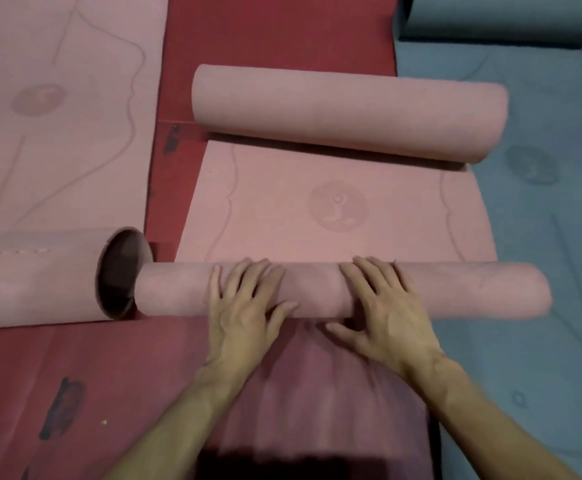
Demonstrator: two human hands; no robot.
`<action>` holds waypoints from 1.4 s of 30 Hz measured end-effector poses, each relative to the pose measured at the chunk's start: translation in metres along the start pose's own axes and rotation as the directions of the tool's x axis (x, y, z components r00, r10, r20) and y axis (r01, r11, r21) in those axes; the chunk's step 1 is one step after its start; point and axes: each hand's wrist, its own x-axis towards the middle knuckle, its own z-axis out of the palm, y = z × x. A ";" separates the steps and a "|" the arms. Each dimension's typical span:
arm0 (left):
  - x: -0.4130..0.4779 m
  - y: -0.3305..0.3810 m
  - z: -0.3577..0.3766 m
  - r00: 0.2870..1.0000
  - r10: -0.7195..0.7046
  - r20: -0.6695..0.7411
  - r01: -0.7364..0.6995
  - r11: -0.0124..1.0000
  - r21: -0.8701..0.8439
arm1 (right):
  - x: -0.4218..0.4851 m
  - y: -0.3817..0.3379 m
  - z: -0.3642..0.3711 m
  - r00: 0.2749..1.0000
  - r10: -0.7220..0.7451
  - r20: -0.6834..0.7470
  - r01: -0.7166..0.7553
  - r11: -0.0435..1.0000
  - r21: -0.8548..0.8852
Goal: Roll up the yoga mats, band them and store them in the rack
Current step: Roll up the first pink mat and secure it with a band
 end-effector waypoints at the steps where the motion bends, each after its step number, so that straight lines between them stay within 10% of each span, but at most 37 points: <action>1: 0.002 0.001 -0.002 1.000 0.007 0.026 -0.007 1.000 0.004 | -0.004 0.016 -0.001 1.000 0.001 0.019 0.001 0.997 -0.072; 10: 0.008 -0.006 0.000 0.960 0.079 0.268 -0.130 0.975 0.178 | 0.002 0.029 -0.009 0.999 0.049 0.010 -0.046 0.979 -0.199; 22: 0.001 -0.007 -0.008 0.955 0.292 0.047 -0.296 0.950 0.100 | -0.010 0.032 -0.005 0.999 0.049 -0.021 -0.053 0.961 -0.272; 42: -0.020 -0.007 -0.004 0.911 0.389 0.137 -0.378 0.920 -0.102 | -0.052 0.036 -0.018 0.977 0.188 0.101 -0.167 0.968 -0.185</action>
